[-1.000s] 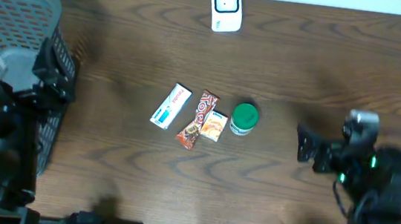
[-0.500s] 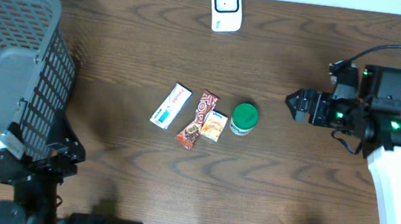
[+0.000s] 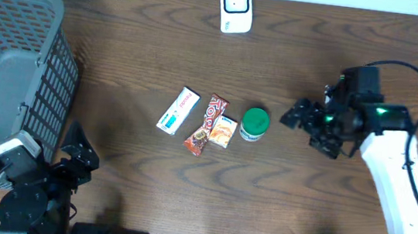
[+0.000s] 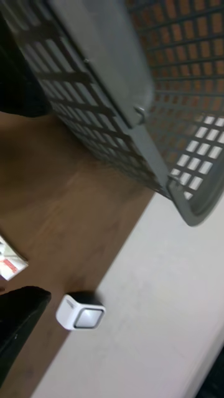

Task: Scan the item barcode
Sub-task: 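Reach the right gripper toward the green-lidded jar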

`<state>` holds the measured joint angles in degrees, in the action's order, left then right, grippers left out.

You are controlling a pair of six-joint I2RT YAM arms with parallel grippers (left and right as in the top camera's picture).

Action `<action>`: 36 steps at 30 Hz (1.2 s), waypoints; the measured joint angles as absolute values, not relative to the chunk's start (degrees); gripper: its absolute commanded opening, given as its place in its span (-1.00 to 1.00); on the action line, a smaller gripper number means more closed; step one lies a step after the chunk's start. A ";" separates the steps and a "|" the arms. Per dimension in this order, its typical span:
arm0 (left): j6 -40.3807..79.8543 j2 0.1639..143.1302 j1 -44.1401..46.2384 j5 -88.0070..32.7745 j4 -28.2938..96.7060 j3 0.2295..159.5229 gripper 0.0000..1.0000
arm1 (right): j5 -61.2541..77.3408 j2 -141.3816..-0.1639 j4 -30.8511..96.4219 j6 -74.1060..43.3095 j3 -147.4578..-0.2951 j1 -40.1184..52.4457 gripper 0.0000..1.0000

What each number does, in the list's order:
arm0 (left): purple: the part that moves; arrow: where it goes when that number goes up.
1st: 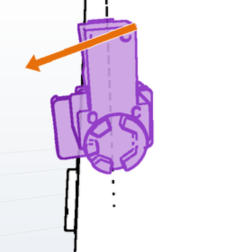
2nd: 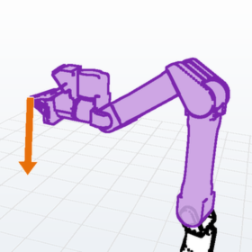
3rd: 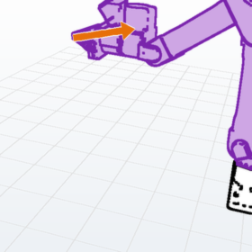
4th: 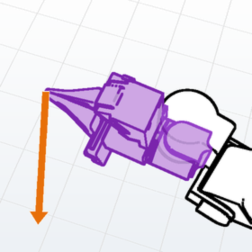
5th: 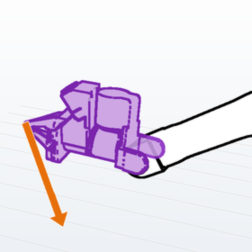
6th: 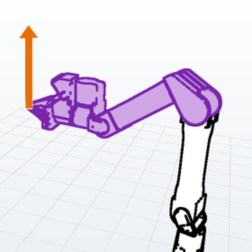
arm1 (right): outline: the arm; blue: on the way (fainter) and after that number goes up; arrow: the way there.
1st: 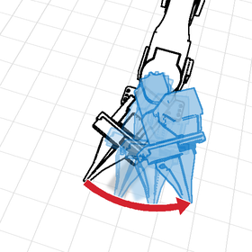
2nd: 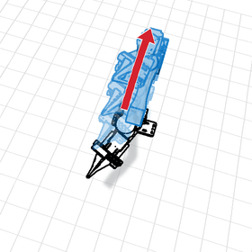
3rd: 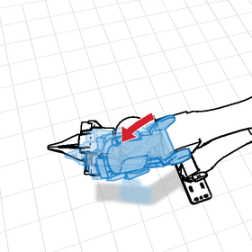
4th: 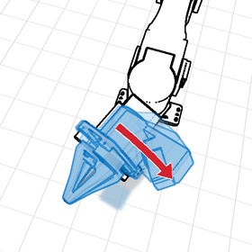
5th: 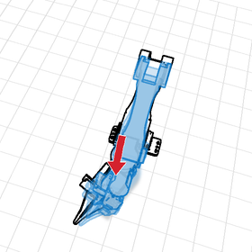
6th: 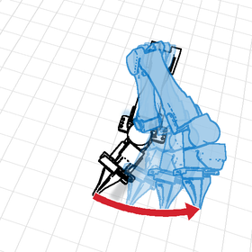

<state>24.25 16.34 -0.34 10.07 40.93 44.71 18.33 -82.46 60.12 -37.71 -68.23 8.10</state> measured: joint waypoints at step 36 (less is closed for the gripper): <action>24.27 16.34 -0.34 10.09 50.06 44.71 0.75 | 10.44 -105.93 47.05 -90.39 -72.93 26.22 0.54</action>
<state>24.27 16.34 -0.34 10.09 50.06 44.71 10.44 -105.93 47.05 -90.39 -72.93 26.22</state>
